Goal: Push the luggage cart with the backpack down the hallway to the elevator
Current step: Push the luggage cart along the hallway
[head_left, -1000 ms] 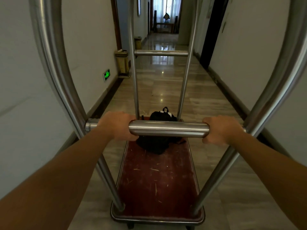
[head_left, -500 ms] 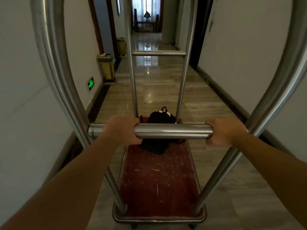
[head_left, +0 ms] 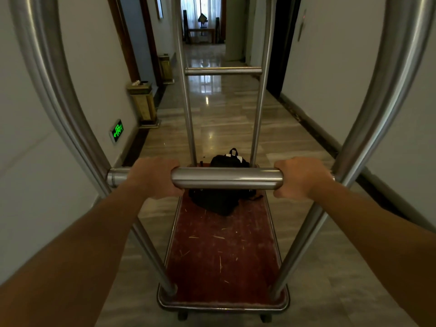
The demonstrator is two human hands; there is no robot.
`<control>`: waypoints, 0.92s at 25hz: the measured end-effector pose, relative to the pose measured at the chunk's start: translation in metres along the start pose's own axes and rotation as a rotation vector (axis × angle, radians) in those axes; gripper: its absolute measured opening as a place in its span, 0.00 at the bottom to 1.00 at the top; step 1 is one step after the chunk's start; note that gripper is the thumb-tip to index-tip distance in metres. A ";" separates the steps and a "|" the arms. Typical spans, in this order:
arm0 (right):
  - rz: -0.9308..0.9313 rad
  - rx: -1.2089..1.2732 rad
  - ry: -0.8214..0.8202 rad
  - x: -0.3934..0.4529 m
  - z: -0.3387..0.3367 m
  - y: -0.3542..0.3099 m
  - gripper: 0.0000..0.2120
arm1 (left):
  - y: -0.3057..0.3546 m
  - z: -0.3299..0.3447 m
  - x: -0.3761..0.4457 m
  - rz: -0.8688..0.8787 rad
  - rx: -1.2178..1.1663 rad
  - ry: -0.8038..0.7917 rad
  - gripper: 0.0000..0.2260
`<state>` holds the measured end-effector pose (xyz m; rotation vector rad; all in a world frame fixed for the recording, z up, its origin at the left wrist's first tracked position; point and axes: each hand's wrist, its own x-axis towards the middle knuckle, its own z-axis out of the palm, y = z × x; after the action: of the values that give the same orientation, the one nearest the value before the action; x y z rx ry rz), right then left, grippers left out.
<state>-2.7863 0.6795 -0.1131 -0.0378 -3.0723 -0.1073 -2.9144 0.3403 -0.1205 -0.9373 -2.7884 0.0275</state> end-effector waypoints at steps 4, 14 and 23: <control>-0.014 0.001 0.005 0.095 0.012 0.032 0.20 | -0.026 0.022 0.095 -0.026 -0.013 -0.002 0.19; 0.066 0.023 0.043 0.308 0.027 0.102 0.21 | -0.094 0.071 0.314 0.019 -0.030 0.046 0.20; 0.185 -0.048 0.012 0.514 0.048 0.148 0.18 | -0.177 0.117 0.513 0.109 -0.077 0.072 0.20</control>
<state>-3.2984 0.8421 -0.1161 -0.3217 -3.0348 -0.1703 -3.4428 0.5121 -0.1275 -1.0848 -2.6871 -0.0965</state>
